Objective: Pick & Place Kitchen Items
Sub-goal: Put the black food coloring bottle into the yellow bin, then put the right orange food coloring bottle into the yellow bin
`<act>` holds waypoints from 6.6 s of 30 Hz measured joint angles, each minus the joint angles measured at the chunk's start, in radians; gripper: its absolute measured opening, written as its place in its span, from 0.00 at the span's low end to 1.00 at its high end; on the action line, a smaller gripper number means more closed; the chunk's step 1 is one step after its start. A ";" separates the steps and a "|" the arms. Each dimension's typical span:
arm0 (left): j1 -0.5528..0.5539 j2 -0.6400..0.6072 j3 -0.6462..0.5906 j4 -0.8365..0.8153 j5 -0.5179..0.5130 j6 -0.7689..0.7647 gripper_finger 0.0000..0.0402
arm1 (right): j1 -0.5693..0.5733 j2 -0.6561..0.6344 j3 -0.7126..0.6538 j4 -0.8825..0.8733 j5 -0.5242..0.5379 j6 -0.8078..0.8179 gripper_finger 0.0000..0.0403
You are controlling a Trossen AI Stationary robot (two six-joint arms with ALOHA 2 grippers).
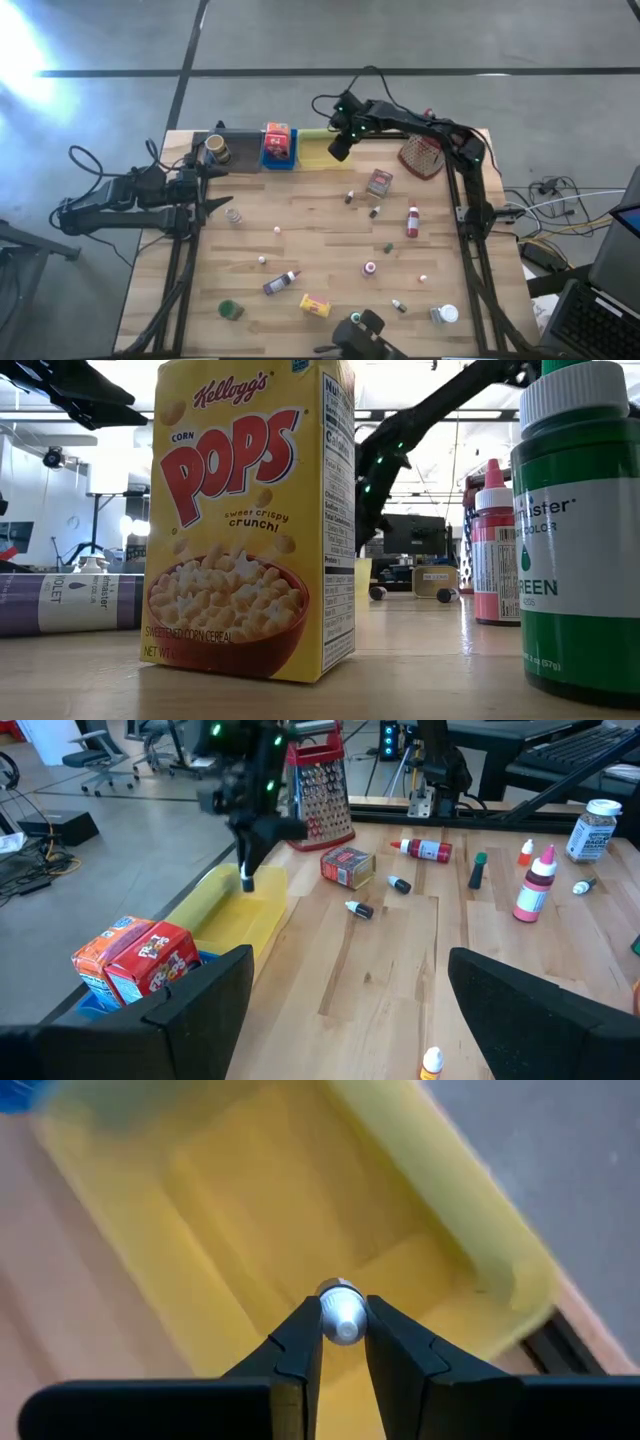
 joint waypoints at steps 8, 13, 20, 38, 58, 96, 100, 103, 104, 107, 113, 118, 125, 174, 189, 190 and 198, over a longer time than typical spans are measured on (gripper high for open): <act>0.000 0.000 0.000 -0.001 0.000 0.000 0.85 | 0.005 0.108 0.191 -0.178 0.019 -0.028 0.16; 0.000 0.000 0.000 -0.002 0.000 0.000 0.85 | 0.026 0.115 0.210 -0.202 0.019 -0.029 0.15; 0.000 0.000 0.000 -0.002 0.000 0.000 0.85 | 0.034 0.113 0.121 -0.162 0.029 -0.041 0.16; 0.000 0.000 0.000 -0.006 0.000 0.000 0.85 | 0.039 0.095 0.078 -0.098 0.073 -0.048 0.17; 0.000 0.000 0.000 -0.006 0.000 0.000 0.85 | 0.035 0.091 0.078 -0.102 0.024 -0.050 0.17; 0.000 0.000 0.000 -0.006 0.000 0.000 0.85 | 0.030 0.089 0.078 -0.105 0.025 -0.048 0.24; 0.000 0.000 0.000 -0.006 0.000 0.000 0.85 | 0.031 0.089 0.078 -0.105 0.025 -0.051 0.21; 0.000 0.000 0.000 -0.006 0.000 0.000 0.85 | 0.030 0.089 0.078 -0.105 0.026 -0.051 0.19; 0.000 0.000 0.000 -0.006 0.000 0.000 0.85 | 0.030 0.089 0.078 -0.105 0.026 -0.051 0.18; 0.000 0.000 0.000 -0.006 0.000 0.000 0.85 | 0.030 0.089 0.078 -0.106 0.026 -0.050 0.16; 0.000 0.000 0.000 -0.006 0.000 0.000 0.85 | 0.030 0.074 0.078 -0.128 0.025 -0.051 0.17; 0.000 0.000 0.000 -0.006 0.000 0.000 0.85 | 0.030 0.049 0.078 -0.128 0.024 -0.051 0.22; 0.000 0.000 0.000 -0.006 0.000 0.000 0.85 | 0.031 0.011 0.078 -0.128 0.024 -0.074 0.29; 0.000 0.000 0.000 -0.006 0.000 0.000 0.85 | 0.610 -0.455 -0.084 -0.697 0.085 0.352 0.25; 0.000 0.000 0.000 -0.006 0.000 0.000 0.85 | 0.909 -0.730 -0.436 -0.657 0.159 0.889 0.34; 0.000 0.000 0.000 -0.006 0.000 0.000 0.85 | 0.937 -0.747 -0.455 -0.651 0.159 0.940 0.34; 0.000 0.000 0.000 -0.006 0.000 0.000 0.85 | 1.140 -0.821 -0.598 -0.564 0.159 1.256 0.28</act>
